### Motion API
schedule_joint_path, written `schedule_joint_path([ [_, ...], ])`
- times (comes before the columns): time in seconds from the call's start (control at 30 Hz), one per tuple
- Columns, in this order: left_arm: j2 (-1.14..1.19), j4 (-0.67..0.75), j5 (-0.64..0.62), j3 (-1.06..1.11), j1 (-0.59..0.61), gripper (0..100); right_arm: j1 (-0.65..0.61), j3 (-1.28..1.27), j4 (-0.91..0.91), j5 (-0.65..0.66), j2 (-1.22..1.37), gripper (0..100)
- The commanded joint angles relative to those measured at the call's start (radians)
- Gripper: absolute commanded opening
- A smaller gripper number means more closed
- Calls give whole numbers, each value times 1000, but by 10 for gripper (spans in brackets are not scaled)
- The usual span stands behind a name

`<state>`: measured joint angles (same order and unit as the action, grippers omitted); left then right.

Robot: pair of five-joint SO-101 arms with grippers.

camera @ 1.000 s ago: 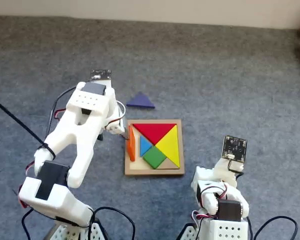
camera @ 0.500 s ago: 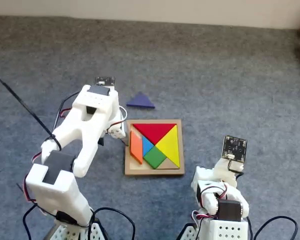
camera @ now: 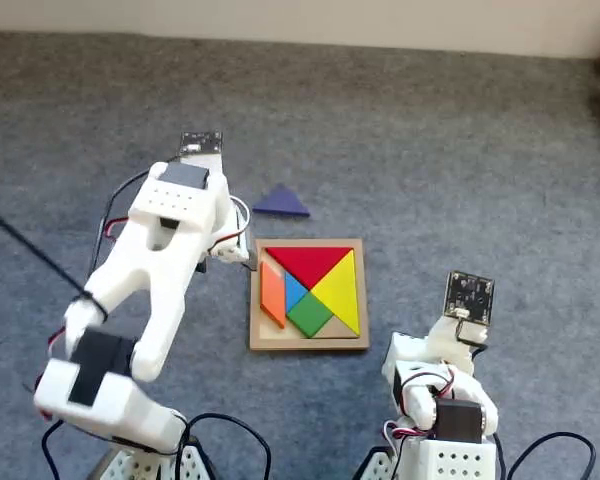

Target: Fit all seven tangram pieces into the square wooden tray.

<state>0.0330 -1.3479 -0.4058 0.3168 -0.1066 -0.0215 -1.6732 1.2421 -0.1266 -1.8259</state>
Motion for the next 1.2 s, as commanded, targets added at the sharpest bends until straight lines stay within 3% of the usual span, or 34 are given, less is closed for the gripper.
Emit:
schedule_joint_path([
  [0.0, -96, 20, 9, 48, -62, 266, -10, -136, 8, 6, -22, 33],
  [0.13, -99, 52, 9, 93, -119, 266, -10, -136, 8, 6, -22, 33],
  [0.33, -99, 150, 9, 166, -122, 266, -10, -136, 8, 6, -22, 33],
  [0.57, -24, 158, 15, 153, -122, 266, -10, -136, 8, 6, -22, 33],
  [0.9, 318, 43, 43, -148, -117, 265, -10, -136, 8, 6, -22, 33],
  [1.17, 386, 23, 41, -272, -76, 265, -10, -136, 8, 6, -22, 33],
])
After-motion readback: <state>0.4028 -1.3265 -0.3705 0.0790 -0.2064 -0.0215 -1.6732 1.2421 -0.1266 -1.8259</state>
